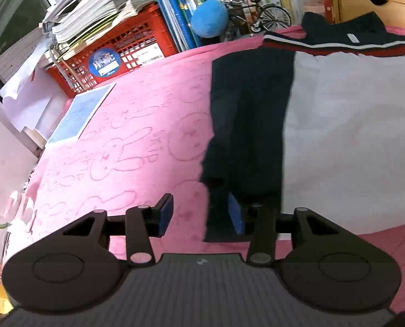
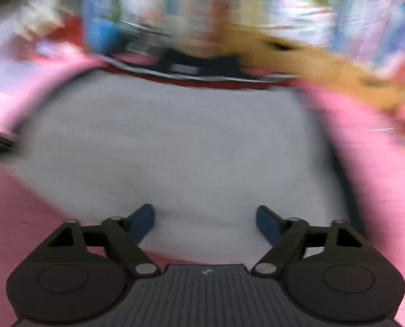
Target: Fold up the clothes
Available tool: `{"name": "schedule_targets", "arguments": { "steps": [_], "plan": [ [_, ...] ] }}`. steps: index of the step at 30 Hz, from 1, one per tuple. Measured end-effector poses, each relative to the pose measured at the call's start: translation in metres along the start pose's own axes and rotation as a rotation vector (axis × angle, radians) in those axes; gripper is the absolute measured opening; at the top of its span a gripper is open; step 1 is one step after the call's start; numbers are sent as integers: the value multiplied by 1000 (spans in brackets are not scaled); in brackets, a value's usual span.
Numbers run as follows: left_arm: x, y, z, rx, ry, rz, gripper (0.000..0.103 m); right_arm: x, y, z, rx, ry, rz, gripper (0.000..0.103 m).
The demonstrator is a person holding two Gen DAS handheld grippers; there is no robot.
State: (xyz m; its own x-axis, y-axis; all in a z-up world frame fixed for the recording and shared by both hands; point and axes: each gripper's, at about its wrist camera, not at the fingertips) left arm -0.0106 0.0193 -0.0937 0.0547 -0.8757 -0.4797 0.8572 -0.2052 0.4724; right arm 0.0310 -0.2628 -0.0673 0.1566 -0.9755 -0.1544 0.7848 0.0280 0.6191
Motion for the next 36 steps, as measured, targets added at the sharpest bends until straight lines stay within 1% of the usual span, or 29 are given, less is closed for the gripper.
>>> {"name": "schedule_targets", "arguments": {
  "steps": [2, 3, 4, 5, 6, 7, 8, 9, 11, 14, 16, 17, 18, 19, 20, 21, 22, 23, 24, 25, 27, 29, 30, 31, 34, 35, 36],
  "plan": [
    [-1, 0, 0, 7, 6, -39, 48, 32, 2, 1, 19, -128, -48, 77],
    [-2, 1, -1, 5, 8, -48, 48, 51, 4, 2, 16, -161, -104, 77],
    [-5, 2, 0, -7, 7, -38, 47, 69, 6, 4, 22, -204, -137, 79],
    [-8, 3, 0, -20, 5, -27, 47, 72, 7, 8, 25, -218, -138, 84],
    [-11, 5, 3, -20, 5, -13, 41, 75, 9, 12, 27, -232, -139, 84],
    [-14, 6, 10, -2, 7, 6, 37, 78, 10, 17, 30, -247, -140, 82],
    [-16, 9, 21, 33, -1, 21, 37, 81, 12, 21, 33, -261, -141, 78],
    [-15, 10, 29, 70, -20, 25, 37, 84, 14, 25, 35, -275, -142, 70],
    [-9, 10, 27, 65, -36, 24, 37, 90, 17, 34, 41, -300, -143, 67],
    [1, 10, 25, 57, -60, 22, 38, 41, 12, 42, 40, -110, -82, 62],
    [7, 10, 23, 53, -76, 21, 35, 2, 8, 34, 26, 1, -37, 59],
    [10, 10, 22, 50, -84, 20, 34, -16, 6, 29, 17, 55, -20, 54],
    [13, 10, 21, 48, -92, 20, 31, -25, 6, 24, 5, 77, -12, 47],
    [16, 9, 20, 45, -100, 19, 31, -34, 6, 18, -6, 97, -4, 45],
    [19, 9, 19, 43, -108, 19, 31, -34, 7, 12, -11, 83, -6, 41],
    [23, 9, 18, 40, -116, 18, 32, -34, 8, 6, -16, 68, -8, 40],
    [26, 9, 17, 38, -124, 17, 32, -23, 8, 1, -23, 34, -30, 40],
    [28, 12, 18, 42, -144, 17, 32, -7, 8, -3, -20, -10, -60, 36],
    [30, 21, 20, 55, -182, 16, 32, 7, 8, 2, -17, -62, -69, 37],
    [32, 29, 23, 68, -221, 15, 27, 21, 9, 7, -14, -114, -78, 37],
    [36, 47, 27, 95, -297, 13, 25, 48, 10, 17, -8, -215, -96, 38],
    [40, 64, 32, 121, -374, 11, 25, 52, 11, 33, 9, -222, -121, 38],
    [42, 72, 35, 135, -412, 10, 25, 43, 12, 39, 22, -178, -110, 38],
    [44, 81, 37, 148, -451, 9, 19, 34, 12, 44, 34, -134, -98, 38],
    [50, 106, 44, 188, -565, 6, 10, -15, 15, 46, 51, 36, -49, 36],
    [52, 115, 47, 201, -604, 5, 9, -30, 17, 44, 48, 91, -47, 33],
    [59, 123, 44, 200, -632, -3, 5, -41, 18, 36, 36, 118, -41, 28]
  ]
}}
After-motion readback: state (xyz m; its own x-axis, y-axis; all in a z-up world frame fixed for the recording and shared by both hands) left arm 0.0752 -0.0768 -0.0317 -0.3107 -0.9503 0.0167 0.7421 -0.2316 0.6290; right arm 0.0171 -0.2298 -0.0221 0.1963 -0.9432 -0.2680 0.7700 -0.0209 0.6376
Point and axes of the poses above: each gripper's, at about its wrist camera, not at the fingertips, and z roughly against the way its jaws point, x to its right, y to its top, and after that the axes turned 15 degrees about -z, right-handed
